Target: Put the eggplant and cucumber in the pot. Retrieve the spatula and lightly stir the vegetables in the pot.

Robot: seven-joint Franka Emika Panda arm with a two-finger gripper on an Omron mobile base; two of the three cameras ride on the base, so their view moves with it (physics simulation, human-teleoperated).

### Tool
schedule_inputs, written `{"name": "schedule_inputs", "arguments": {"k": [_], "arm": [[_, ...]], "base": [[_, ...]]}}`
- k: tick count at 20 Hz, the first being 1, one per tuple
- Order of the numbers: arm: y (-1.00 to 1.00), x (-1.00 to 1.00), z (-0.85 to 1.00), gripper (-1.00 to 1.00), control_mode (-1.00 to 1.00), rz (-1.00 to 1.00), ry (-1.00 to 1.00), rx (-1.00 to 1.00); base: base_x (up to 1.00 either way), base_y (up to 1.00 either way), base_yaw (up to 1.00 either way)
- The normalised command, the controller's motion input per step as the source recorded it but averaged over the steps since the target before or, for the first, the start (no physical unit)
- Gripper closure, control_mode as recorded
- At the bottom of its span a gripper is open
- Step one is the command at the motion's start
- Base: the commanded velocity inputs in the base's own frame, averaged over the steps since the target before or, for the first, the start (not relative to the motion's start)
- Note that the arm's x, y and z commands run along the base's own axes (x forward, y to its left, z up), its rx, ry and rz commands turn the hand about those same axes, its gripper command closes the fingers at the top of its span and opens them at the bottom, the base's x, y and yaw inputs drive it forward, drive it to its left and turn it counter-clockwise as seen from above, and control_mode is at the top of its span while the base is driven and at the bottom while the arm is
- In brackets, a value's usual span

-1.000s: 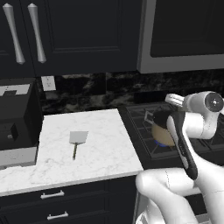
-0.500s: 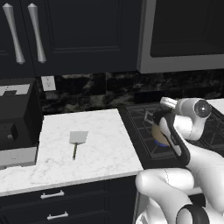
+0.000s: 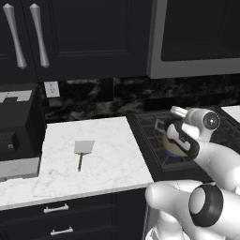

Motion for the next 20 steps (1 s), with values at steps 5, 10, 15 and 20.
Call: {"name": "schedule_inputs", "arguments": {"k": [5,10,15,20], "arm": [[-0.01,0.37,-0.20,1.00,-1.00,0.00,0.09,0.00],[0.00,0.31,-0.24,1.00,-1.00,0.00,0.10,0.00],[-0.08,0.11,-0.32,1.00,-1.00,0.00,0.01,0.00],[-0.12,0.00,-0.36,1.00,-1.00,0.00,0.00,0.00]], "base": [[0.00,0.00,0.00],[0.00,0.00,0.00],[0.00,0.00,0.00],[0.00,0.00,0.00]]}}
